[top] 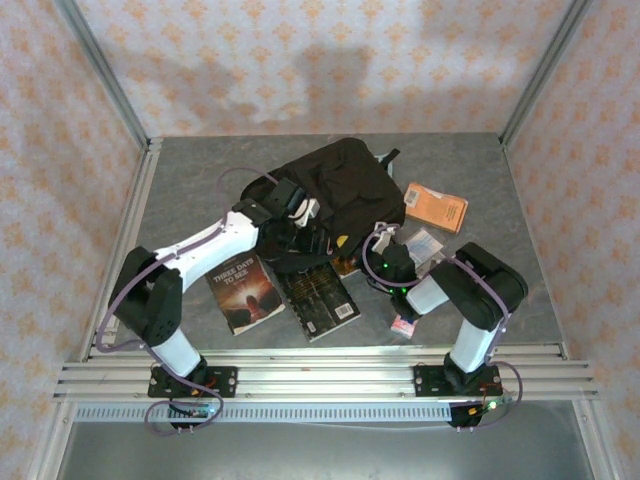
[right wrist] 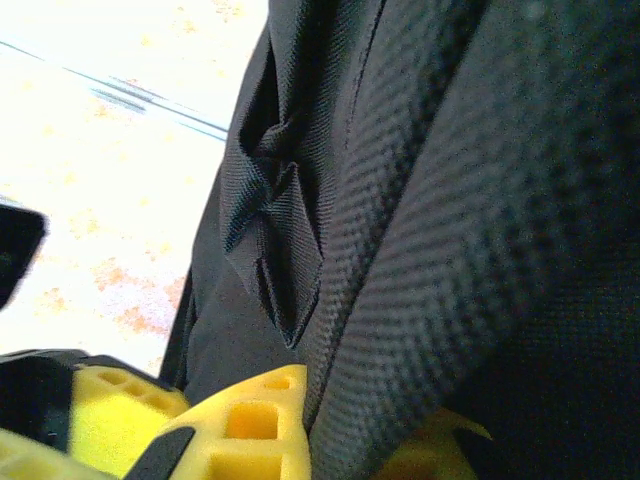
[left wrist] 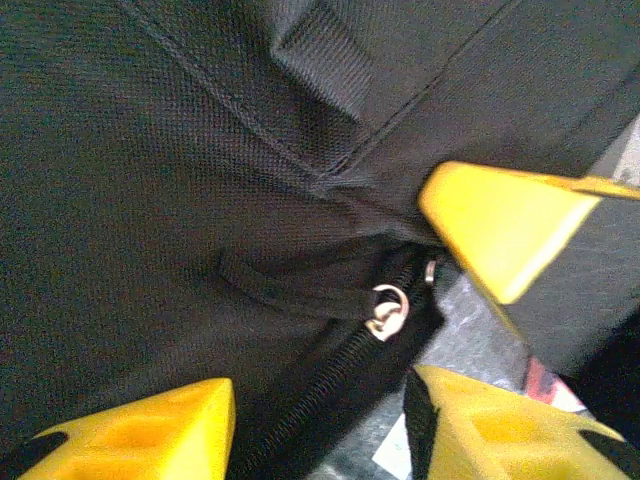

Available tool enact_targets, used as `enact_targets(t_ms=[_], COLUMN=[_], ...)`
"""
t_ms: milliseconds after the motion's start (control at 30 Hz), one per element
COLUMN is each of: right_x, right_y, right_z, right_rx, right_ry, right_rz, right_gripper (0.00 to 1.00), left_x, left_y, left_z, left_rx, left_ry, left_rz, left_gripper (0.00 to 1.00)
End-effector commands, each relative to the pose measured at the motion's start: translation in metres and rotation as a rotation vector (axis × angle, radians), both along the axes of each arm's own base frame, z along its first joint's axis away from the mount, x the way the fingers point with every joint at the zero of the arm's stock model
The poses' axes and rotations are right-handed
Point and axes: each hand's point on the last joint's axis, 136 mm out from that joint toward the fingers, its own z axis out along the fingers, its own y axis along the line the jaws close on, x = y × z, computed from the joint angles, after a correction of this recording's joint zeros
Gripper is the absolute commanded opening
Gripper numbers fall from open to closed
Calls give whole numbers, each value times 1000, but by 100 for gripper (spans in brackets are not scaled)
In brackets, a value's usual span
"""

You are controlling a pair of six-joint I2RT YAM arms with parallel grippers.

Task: Pack books, pencil case, and school supplies into a backpack

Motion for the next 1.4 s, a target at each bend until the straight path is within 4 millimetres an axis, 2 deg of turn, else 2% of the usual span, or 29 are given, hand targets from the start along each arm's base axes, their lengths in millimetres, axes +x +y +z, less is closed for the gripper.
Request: enact_targets(t_ms=[0,200,367,433,533,600,833,1033,1200,1300,1333,1367], right_x=[-8,-10,-9,-8,-8,-7,-9,-8,-11,-12,-12,-13], right_y=[18,25,27,29,28,24,9,-3,0,1,2,3], right_z=[34,42,46,49,49,47,46,48,55,59,59,60], right_rx=[90,108,116,125,116,99,24,-12,-15,-10,-8,-6], right_ry=[-88,-91,-91,-90,-84,-82,-82,-90,-114,-129,-131,-133], right_rz=[120,169,176,180,178,161,118,84,111,120,125,131], right_gripper=[0,0,0,0,0,0,0,0,0,0,0,0], left_x=[3,2,4,6,7,8,16,17,14,9,6,3], left_y=[3,-11,-22,-23,-23,-20,12,32,25,11,5,1], left_z=[-5,-11,-13,-14,-11,-7,15,20,29,41,43,42], left_rx=[53,9,-39,-43,-45,-37,-28,-23,-87,-151,-156,-156], left_ry=[-12,23,32,31,23,4,-84,-88,-82,-98,-101,-97], left_rz=[-62,-134,-153,-149,-147,-138,-30,33,33,-6,-31,-54], left_gripper=[45,42,42,34,9,0,0,0,0,0,1,11])
